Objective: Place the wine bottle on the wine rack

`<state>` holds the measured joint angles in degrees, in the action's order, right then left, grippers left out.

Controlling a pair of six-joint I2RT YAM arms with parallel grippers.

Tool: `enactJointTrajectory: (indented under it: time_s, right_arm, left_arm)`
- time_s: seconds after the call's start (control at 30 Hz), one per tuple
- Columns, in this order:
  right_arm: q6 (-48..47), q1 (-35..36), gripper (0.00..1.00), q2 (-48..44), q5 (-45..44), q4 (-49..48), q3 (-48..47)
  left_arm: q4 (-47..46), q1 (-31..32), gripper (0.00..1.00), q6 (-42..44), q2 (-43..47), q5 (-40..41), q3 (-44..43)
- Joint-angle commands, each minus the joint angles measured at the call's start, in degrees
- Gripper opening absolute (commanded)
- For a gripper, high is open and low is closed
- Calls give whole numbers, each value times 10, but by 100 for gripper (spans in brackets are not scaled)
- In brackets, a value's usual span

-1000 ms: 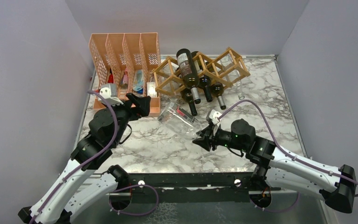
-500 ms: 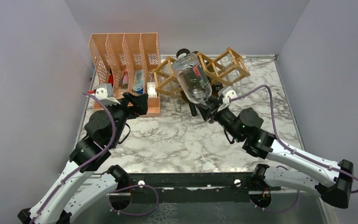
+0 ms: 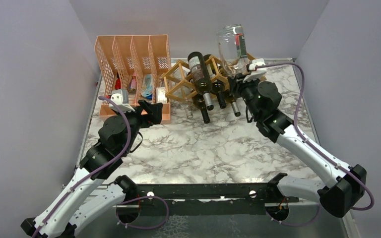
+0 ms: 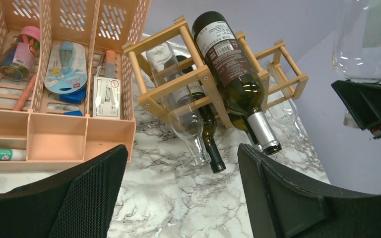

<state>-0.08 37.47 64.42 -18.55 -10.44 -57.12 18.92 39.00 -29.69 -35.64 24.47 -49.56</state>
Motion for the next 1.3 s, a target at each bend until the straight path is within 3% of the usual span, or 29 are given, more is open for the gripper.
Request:
enactJointTrajectory:
  time_s: [0.0,0.13,0.53,1.1,1.27]
  right_arm:
    - [54,-64,1,8,59,-66,-60]
    - [77,-118,1,36,108,-38,-74]
    - [98,-194,1,122,200,41,-142]
    - [79,-201,1,203,215,158,-222]
    - [78,-201,8,209,204,175,-224]
  left_arm:
    - [-18,-3,87,-6,2,-20,14]
    - [-22,-3,87,-5,0,-25,21]
    - [-22,-3,87,2,-1,-29,31]
    - [-18,-3,88,5,2,-27,35]
    - [-18,-3,88,6,2,-27,34]
